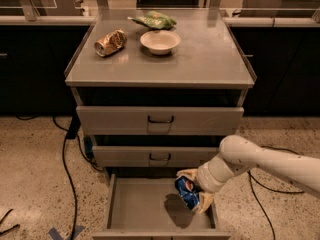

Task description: Place pepsi can into bottom drawer

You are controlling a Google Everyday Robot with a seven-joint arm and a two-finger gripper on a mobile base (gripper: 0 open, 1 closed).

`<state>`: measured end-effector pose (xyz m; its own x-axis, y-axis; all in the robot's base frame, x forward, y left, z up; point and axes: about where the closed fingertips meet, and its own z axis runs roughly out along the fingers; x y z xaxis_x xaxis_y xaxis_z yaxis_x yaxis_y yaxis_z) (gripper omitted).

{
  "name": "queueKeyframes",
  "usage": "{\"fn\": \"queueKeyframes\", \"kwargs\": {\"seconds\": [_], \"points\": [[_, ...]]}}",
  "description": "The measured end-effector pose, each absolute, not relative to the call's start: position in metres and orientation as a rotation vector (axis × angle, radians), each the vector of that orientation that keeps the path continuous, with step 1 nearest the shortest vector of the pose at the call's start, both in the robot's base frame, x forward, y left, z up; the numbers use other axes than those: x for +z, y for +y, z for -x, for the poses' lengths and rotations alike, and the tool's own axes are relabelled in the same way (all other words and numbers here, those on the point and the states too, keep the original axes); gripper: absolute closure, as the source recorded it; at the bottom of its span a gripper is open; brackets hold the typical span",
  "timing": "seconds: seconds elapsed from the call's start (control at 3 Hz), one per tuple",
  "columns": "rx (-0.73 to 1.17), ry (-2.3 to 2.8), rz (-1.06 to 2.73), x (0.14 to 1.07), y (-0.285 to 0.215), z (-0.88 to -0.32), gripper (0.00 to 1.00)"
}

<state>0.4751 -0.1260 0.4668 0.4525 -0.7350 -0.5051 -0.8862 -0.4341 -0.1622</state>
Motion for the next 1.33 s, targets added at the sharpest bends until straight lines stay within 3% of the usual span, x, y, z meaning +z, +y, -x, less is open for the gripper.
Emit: {"fn": "queueKeyframes", "kwargs": {"seconds": [1.33], "points": [[0.386, 1.551, 2.513, 0.304, -0.082, -0.468, 1.00]]}}
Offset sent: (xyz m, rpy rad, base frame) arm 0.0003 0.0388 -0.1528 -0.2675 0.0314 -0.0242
